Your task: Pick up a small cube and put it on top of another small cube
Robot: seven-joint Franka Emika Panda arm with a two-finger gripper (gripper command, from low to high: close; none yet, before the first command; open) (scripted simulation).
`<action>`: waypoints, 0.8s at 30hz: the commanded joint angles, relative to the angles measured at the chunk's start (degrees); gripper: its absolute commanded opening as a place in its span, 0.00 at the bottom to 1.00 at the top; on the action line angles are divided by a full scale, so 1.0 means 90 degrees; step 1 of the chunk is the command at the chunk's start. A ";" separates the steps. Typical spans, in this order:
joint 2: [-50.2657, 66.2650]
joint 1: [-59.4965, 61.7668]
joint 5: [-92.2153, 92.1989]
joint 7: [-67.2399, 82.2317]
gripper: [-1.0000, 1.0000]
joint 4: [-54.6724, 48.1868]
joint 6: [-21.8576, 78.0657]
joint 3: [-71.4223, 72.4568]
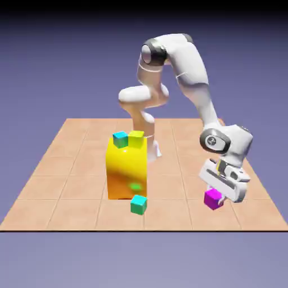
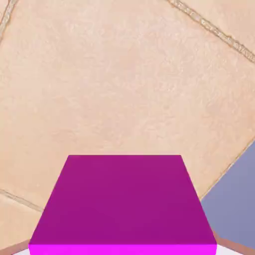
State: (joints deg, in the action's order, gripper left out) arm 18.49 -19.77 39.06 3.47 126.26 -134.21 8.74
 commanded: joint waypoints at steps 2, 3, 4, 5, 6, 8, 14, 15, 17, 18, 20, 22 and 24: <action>-0.0462 0.0243 -0.0308 -0.0461 0.00 0.0132 0.0431 -0.0181; -0.0692 0.0364 -0.0468 -0.0687 0.00 0.0198 0.0649 -0.0271; -0.0923 0.0486 -0.0629 -0.0913 0.00 0.0265 0.0867 -0.0361; -0.1154 0.0607 -0.0789 -0.1139 0.00 0.0331 0.1085 -0.0451; -0.1384 0.0729 -0.0950 -0.1365 0.00 0.0397 0.1303 -0.0541; -0.1846 0.0972 -0.1271 -0.1817 0.00 0.0529 0.1738 -0.0721; -0.3230 0.1701 -0.2234 -0.3173 0.00 0.0926 0.3046 -0.1262; -0.3461 0.1822 -0.2394 -0.3399 0.00 0.0992 0.3264 -0.1352; -0.3922 0.2066 -0.2715 -0.3851 0.00 0.1125 0.3700 -0.1532; -0.4153 0.2187 -0.2876 -0.4077 0.00 0.1191 0.3918 -0.1622; -0.4615 0.2430 -0.3197 -0.4529 0.00 0.1323 0.4354 -0.1802; -0.5076 0.2673 -0.3518 -0.4981 0.00 0.1456 0.4789 -0.1982; -0.5332 0.2808 -0.3696 -0.5232 0.00 0.1529 0.5032 -0.2082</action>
State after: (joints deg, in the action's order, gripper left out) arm -29.50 5.50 5.68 -43.62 140.02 -88.92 -10.00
